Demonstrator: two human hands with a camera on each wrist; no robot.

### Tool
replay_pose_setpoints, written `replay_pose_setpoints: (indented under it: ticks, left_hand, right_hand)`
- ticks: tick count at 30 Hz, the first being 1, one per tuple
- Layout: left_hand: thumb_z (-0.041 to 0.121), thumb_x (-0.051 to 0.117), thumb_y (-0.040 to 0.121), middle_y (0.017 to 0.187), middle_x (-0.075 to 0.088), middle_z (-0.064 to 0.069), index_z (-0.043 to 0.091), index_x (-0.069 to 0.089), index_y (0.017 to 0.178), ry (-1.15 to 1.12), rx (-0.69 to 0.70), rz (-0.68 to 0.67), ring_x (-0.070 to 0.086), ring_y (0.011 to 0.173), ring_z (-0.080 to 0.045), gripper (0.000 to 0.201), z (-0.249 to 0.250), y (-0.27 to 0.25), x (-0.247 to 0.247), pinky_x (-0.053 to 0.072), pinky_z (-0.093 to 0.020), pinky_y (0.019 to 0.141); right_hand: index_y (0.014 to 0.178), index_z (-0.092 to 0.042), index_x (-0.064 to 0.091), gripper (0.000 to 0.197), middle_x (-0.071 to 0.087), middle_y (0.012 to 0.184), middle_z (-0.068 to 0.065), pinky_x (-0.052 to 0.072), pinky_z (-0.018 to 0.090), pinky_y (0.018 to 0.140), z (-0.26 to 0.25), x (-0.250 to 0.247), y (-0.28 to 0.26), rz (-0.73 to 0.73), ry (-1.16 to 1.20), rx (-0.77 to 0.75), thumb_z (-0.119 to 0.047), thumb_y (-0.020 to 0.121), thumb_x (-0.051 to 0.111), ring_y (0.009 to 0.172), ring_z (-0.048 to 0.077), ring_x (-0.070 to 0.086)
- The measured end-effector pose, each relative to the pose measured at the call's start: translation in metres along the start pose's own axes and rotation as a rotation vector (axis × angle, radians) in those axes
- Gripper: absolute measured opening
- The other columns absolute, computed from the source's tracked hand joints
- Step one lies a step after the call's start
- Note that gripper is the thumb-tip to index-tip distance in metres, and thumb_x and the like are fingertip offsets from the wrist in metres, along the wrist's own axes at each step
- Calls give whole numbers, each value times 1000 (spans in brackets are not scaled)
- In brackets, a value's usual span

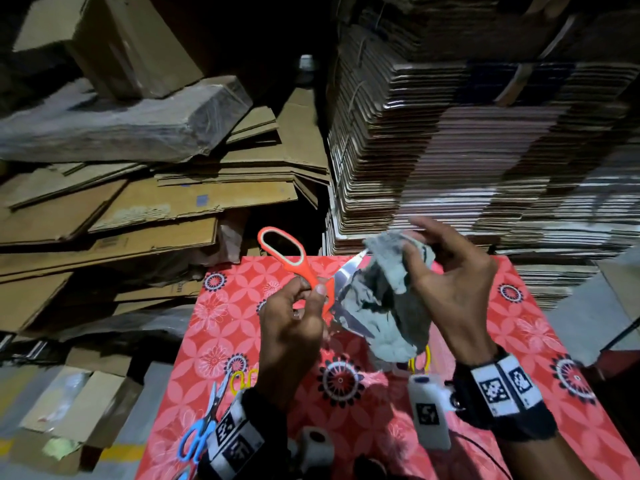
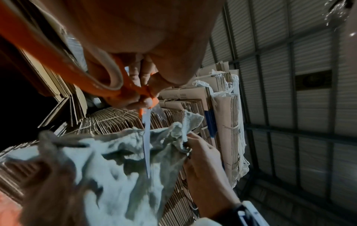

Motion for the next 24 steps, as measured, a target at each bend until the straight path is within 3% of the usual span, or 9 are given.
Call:
replay_pose_setpoints:
  ticks: [3,6,8,10,13,15,17,20,24]
  left_hand:
    - [28,61,100,51,45,-9,10,49,72,-12,28,16,47,38,-19,35,-1,6,-2,36,-28,42]
    - [35,61,96,63,57,-16,12,61,79,22,47,-18,54,51,-23,28,7,8,6,47,-45,48]
    - [31,61,95,65,62,-7,15,66,81,54,80,-27,53,57,-21,22,13,7,7,47,-41,54]
    - [30,60,96,60,57,-2,16,64,76,81,89,-33,47,52,-17,24,14,7,5,41,-39,48]
    - [30,59,94,53,51,-6,11,60,73,132,80,-10,41,46,-15,29,10,5,2,37,-45,43]
    - [28,58,93,54,48,-12,9,58,73,120,80,0,39,48,-15,28,10,6,1,38,-45,42]
    - [22,58,92,56,51,-11,9,62,77,80,72,-25,41,49,-15,21,9,7,2,38,-43,42]
    - [23,58,92,55,50,-10,9,59,73,106,50,-33,45,43,-17,24,7,6,0,38,-42,38]
    - [26,58,93,53,59,5,11,63,74,105,33,-30,56,40,-19,25,10,4,3,46,-38,40]
  right_hand:
    - [117,-13,77,33,78,107,-7,59,28,89,-25,15,-20,-116,15,-100,-2,86,81,98,6,75]
    - [116,-15,77,34,77,103,-9,56,23,85,-40,37,-43,-201,-32,-169,-1,85,82,94,6,73]
    - [112,-14,78,29,75,99,-8,54,23,82,-45,44,-48,-204,-61,-204,-1,86,81,90,8,70]
    - [108,-12,78,26,75,97,-5,54,22,82,-39,39,-39,-144,-108,-217,1,86,80,88,9,69]
    - [106,-10,77,23,76,97,-3,57,28,81,-25,34,-25,-84,-129,-178,1,86,79,88,12,71]
    - [106,-10,77,22,74,97,-6,54,25,80,-33,44,-35,-133,-136,-215,1,86,78,87,12,68]
    - [105,-10,77,21,71,95,-11,51,22,80,-43,54,-51,-193,-134,-260,1,87,78,85,8,64]
    - [109,-11,77,24,76,101,-5,58,32,83,-24,44,-33,-128,-72,-167,0,87,79,93,11,73]
    - [107,-10,77,23,76,101,-4,58,34,82,-23,39,-27,-82,-105,-167,0,87,80,93,14,72]
Point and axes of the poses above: each hand's wrist, its own y-axis towards the middle knuckle, its own x-axis out of the palm, z = x × y, the point moved 7 cm from there along y, towards the middle knuckle
